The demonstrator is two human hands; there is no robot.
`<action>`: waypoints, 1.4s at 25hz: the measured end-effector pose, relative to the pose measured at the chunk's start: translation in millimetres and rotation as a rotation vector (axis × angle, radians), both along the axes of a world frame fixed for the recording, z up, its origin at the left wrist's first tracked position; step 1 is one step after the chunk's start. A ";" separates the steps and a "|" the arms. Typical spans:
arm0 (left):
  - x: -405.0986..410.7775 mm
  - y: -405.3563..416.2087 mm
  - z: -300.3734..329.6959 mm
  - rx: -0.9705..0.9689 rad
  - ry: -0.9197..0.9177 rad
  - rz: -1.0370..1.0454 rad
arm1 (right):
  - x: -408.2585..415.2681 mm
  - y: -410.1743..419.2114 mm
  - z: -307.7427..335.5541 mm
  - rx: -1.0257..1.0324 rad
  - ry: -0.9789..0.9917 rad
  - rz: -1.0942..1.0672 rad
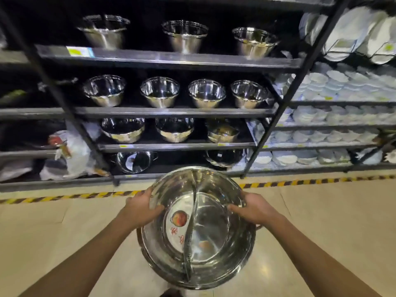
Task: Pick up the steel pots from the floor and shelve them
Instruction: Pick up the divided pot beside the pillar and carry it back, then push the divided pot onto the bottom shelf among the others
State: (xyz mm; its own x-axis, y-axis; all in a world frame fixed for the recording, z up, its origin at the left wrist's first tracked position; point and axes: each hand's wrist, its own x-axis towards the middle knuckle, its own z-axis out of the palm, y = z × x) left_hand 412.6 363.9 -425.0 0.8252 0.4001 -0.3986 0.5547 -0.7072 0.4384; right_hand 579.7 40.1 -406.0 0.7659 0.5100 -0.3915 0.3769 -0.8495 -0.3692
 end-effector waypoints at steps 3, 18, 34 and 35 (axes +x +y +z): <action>28.6 49.9 -5.6 0.010 0.012 0.005 | 29.5 49.1 -1.3 0.001 0.003 -0.017; 186.2 145.6 -138.2 -0.013 0.209 0.074 | 225.8 168.9 -123.6 -0.096 0.243 0.052; 343.3 237.1 -574.8 -0.128 0.195 0.174 | 401.1 283.7 -585.5 -0.308 0.116 0.154; 354.7 242.7 -595.2 -0.103 0.196 0.197 | 415.6 294.8 -606.5 -0.283 0.095 0.137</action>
State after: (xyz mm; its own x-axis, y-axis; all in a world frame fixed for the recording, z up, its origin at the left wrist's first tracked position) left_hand 767.2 606.6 -1020.3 0.6384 0.4942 -0.5901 0.7585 -0.5343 0.3731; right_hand 995.4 334.9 -1012.6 0.6509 0.4668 -0.5988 0.4703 -0.8670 -0.1647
